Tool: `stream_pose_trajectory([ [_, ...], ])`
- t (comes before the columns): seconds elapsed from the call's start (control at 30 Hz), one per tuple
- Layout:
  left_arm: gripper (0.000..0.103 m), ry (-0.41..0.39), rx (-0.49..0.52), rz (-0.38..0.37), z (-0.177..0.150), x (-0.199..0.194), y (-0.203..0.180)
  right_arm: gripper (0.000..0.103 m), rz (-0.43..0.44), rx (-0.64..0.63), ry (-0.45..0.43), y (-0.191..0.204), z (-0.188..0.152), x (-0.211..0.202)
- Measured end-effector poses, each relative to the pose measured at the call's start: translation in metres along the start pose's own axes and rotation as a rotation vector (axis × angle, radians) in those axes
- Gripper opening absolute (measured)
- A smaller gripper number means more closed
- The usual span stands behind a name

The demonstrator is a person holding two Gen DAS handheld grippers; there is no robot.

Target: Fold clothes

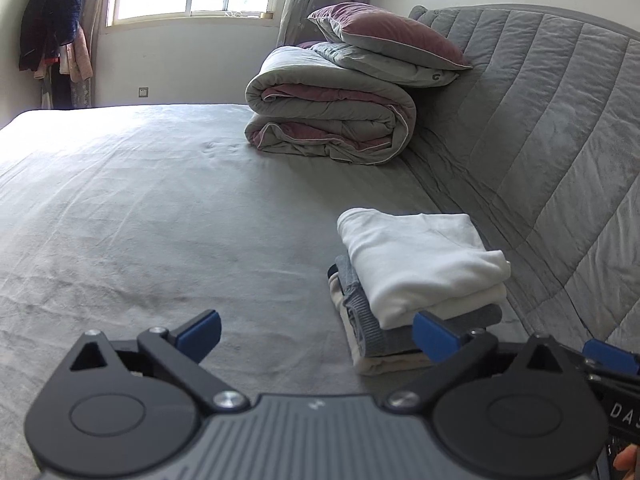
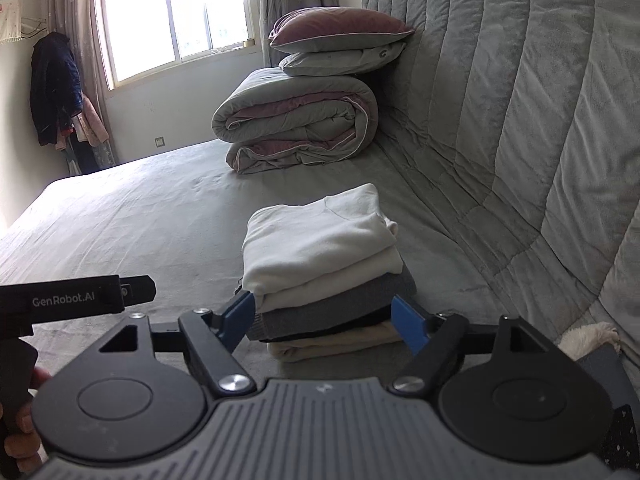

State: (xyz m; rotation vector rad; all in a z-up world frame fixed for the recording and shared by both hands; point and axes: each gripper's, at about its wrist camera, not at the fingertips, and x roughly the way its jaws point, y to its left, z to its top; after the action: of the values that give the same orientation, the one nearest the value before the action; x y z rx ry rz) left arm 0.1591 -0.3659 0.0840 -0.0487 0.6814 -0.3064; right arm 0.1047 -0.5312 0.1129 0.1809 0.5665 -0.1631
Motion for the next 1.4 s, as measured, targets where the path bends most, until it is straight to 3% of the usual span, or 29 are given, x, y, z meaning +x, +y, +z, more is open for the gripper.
stream_pose_trajectory([
  [0.1,0.102,0.023,0.023,0.020,-0.005,-0.010,0.000,0.103,-0.032,0.005,-0.005,0.006,-0.007,-0.012],
  [0.47,0.102,0.069,0.115,0.089,-0.022,-0.016,-0.010,0.103,-0.086,0.005,0.046,0.017,-0.018,-0.025],
  [1.4,0.103,0.128,0.124,0.035,-0.025,-0.014,-0.014,0.103,-0.104,0.052,0.101,0.014,-0.017,-0.028],
])
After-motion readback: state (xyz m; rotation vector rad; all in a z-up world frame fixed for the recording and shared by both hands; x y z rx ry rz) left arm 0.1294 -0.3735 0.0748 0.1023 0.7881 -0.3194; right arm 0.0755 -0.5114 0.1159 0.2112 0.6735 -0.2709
